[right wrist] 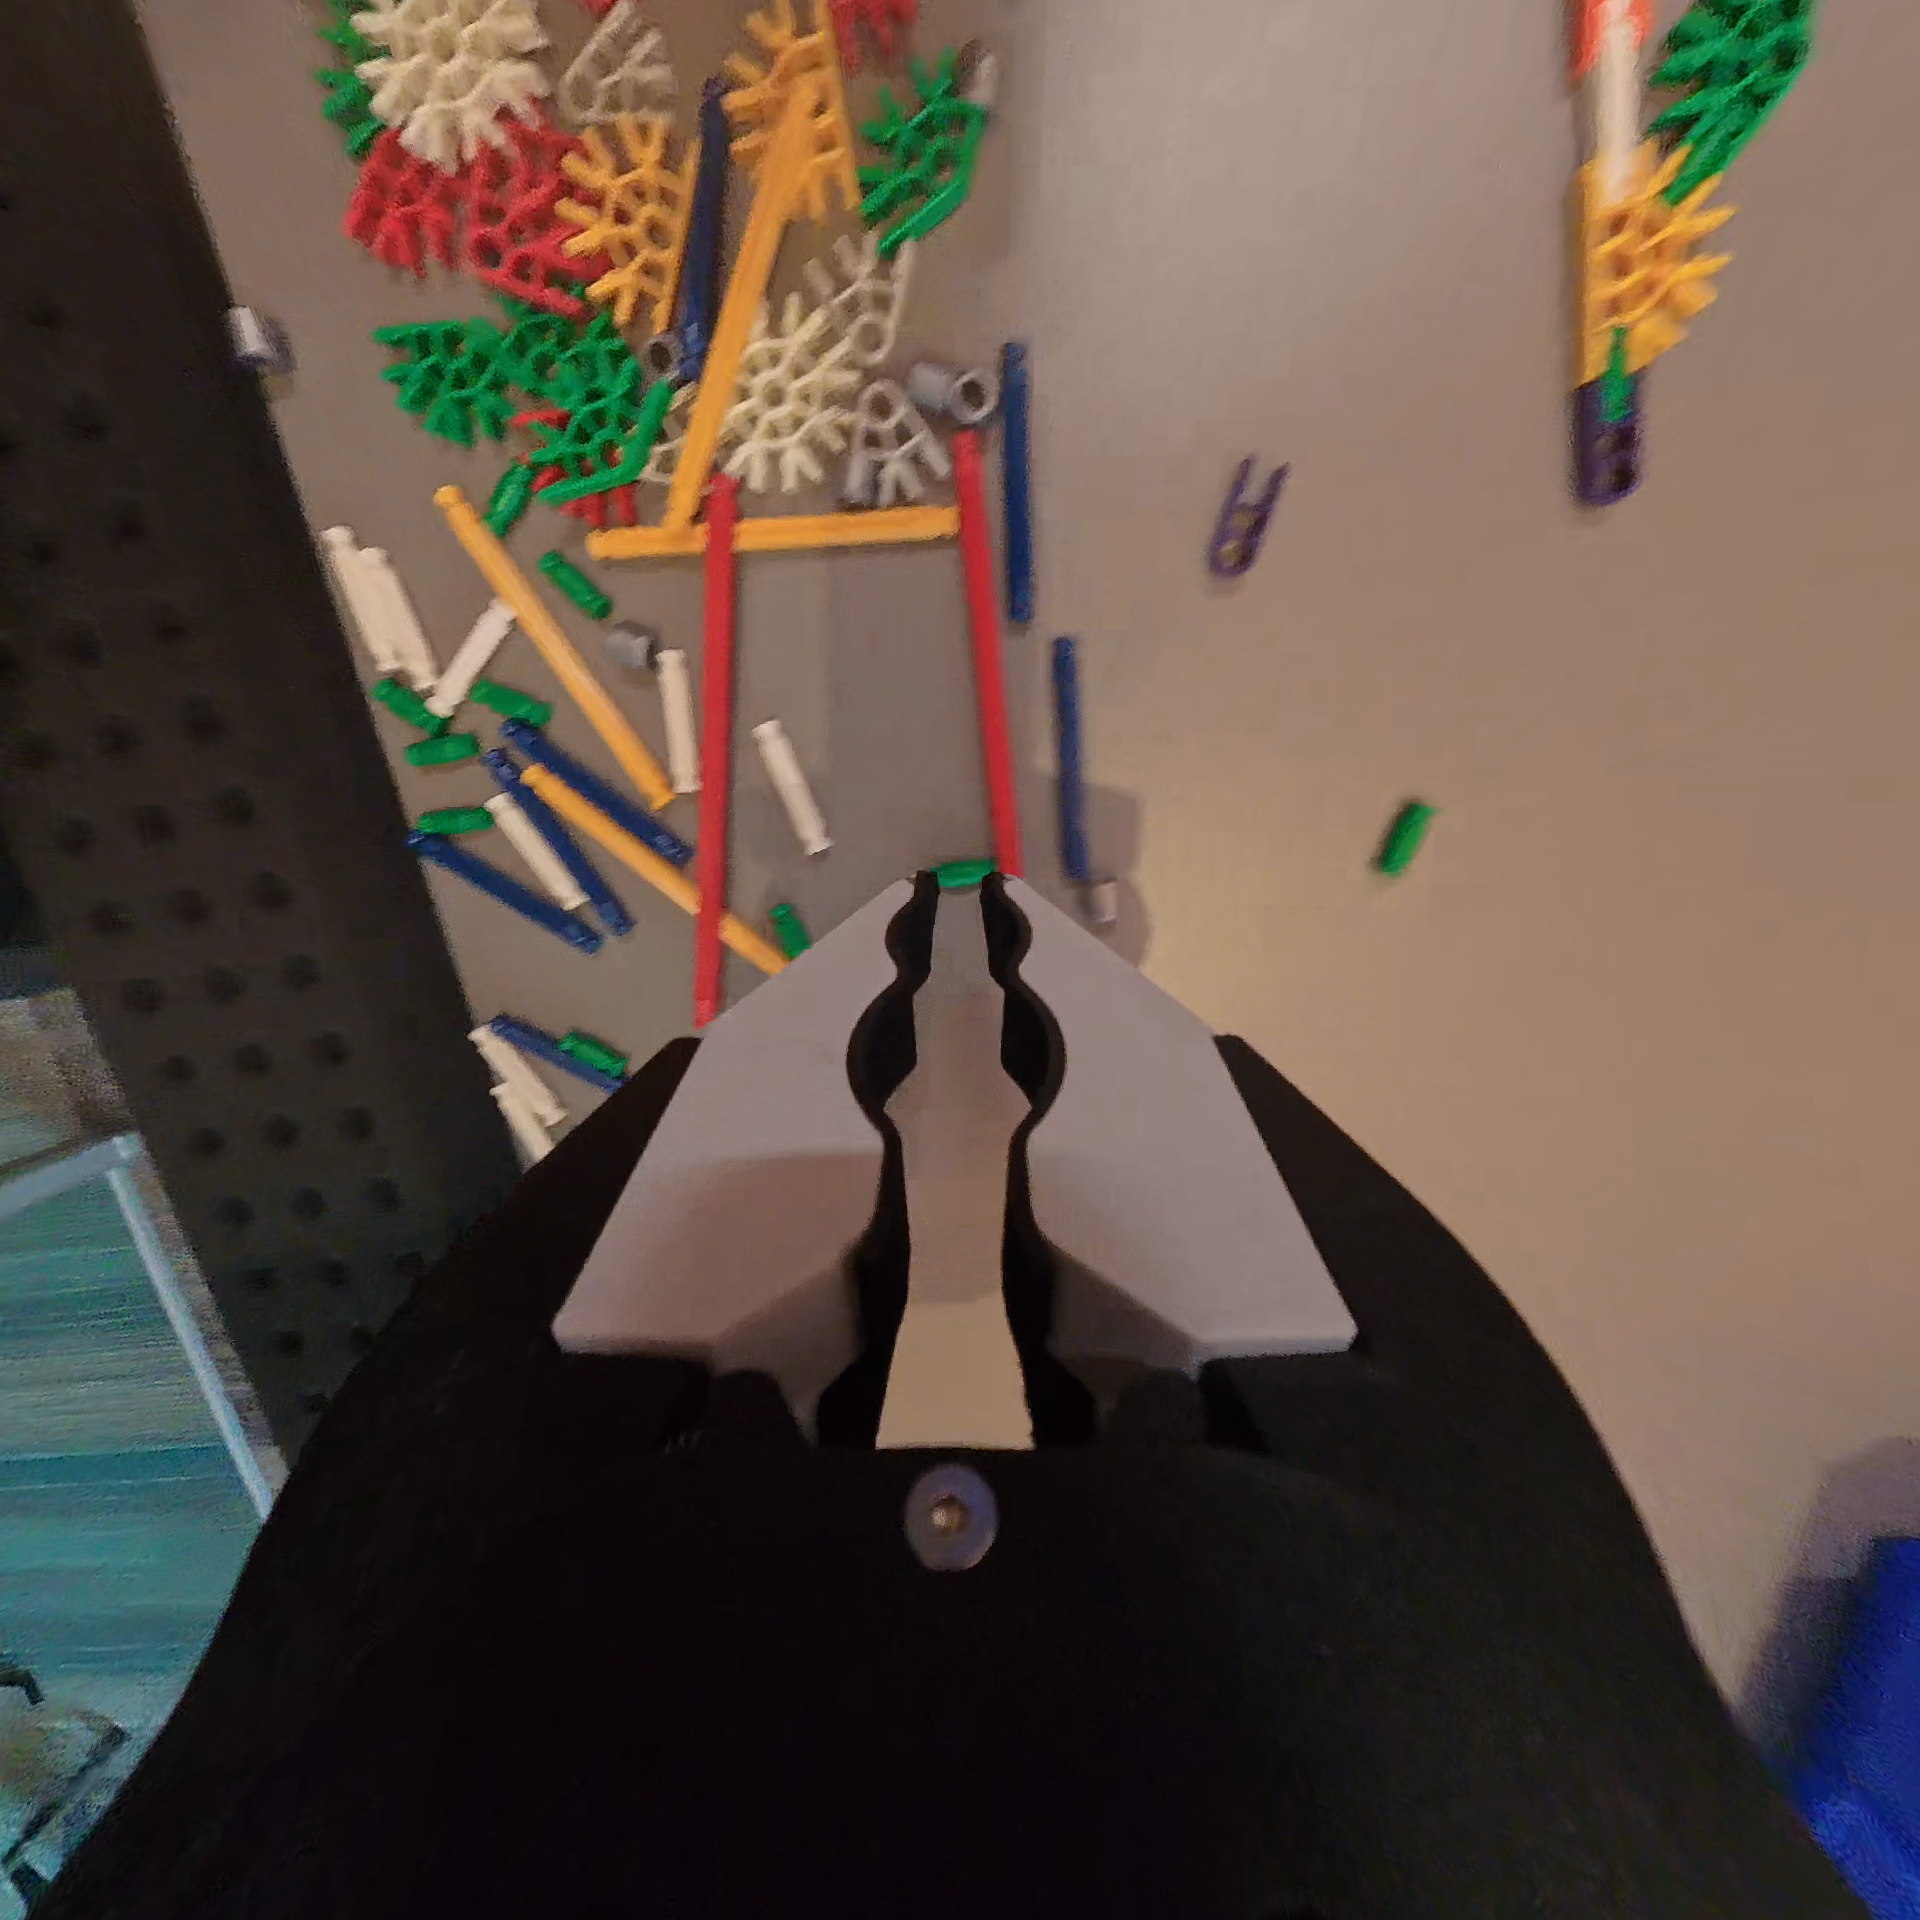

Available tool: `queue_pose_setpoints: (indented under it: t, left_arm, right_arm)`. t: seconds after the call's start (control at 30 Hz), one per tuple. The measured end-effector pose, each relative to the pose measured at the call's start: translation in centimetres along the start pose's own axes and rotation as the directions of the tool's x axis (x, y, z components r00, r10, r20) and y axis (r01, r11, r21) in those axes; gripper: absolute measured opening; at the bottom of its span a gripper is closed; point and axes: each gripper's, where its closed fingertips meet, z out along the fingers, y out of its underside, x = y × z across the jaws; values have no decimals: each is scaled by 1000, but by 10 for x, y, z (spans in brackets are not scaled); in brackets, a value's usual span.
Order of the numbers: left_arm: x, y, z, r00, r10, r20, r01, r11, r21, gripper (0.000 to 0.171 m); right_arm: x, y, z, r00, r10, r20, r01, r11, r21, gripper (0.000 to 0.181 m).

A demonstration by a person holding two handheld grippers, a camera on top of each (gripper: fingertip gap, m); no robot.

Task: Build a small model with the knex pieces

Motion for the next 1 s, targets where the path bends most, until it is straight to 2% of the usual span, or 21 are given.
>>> queue_pose_setpoints:
  t: [0.07, 0.2, 0.5, 0.7, 0.83, 1.0]
  left_arm:
    - [3, 4, 8, 1000, 25, 0, -25, 999, -24, 22]
    - [10, 6, 20, 999, 28, -24, -29, 999, -36, 22]
    - [20, -1, 25, 998, 49, -25, -50, 998, -26, 22]
    - [19, 1, 25, 999, 46, -1, -46, 999, -9, 21]
    - [3, -5, 27, 996, 82, 42, -82, 997, -15, 20]
    - [-20, -16, 39, 986, 159, 58, -155, 985, -71, 21]
  right_arm:
    - [-16, 15, 9, 1000, 15, 8, -15, 1000, 2, 8]
    - [-36, 24, 25, 999, 22, 33, -23, 999, 31, 4]
    - [-40, 33, 43, 999, 17, 47, -17, 1000, -8, 4]
    - [-38, 25, 41, 997, 48, 57, -51, 998, 45, 3]
    - [-14, -10, 19, 993, 112, 26, -114, 976, 187, 0]
    - [6, -31, 12, 990, 139, 37, -144, 961, 237, 0]
